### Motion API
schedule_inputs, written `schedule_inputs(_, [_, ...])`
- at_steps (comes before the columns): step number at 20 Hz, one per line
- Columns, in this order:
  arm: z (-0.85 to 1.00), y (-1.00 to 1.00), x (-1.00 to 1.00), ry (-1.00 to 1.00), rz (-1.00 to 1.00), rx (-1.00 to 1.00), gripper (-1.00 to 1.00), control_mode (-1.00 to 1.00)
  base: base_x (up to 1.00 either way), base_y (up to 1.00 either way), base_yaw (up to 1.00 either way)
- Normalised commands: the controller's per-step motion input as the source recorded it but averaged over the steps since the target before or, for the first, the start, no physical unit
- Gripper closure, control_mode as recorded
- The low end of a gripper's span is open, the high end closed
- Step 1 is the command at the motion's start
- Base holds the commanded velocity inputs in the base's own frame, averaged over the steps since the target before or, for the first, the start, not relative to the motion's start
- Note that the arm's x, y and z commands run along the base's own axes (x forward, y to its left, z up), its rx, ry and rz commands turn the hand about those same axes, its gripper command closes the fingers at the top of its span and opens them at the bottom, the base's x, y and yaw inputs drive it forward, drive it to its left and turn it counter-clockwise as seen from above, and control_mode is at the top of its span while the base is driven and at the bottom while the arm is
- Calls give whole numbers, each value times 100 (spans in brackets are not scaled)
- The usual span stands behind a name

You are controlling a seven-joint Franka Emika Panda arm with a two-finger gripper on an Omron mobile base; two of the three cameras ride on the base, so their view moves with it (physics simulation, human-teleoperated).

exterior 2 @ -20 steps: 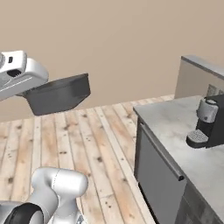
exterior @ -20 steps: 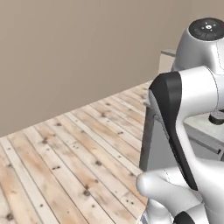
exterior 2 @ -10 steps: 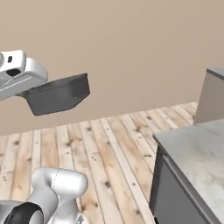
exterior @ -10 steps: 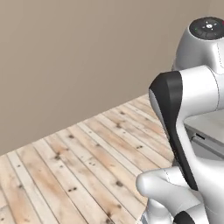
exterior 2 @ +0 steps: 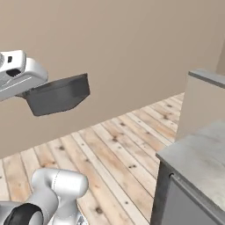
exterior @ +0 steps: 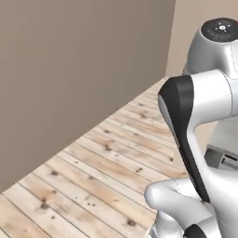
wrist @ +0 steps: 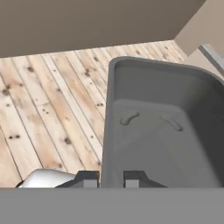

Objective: Retrieve the tupperware and aluminum foil from the cabinet and place them on the dining counter near the plate with steaks to prepare for storing leftovers.

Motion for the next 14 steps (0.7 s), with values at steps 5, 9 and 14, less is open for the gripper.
schedule_inputs(5, [0, 0, 0, 0, 0, 0, 100, 100, 71, 48, -54])
schedule_inputs(9, [0, 0, 0, 0, 0, 0, 100, 100, 84, 60, -49])
schedule_inputs(14, [0, 0, 0, 0, 0, 0, 100, 100, 98, 75, -42])
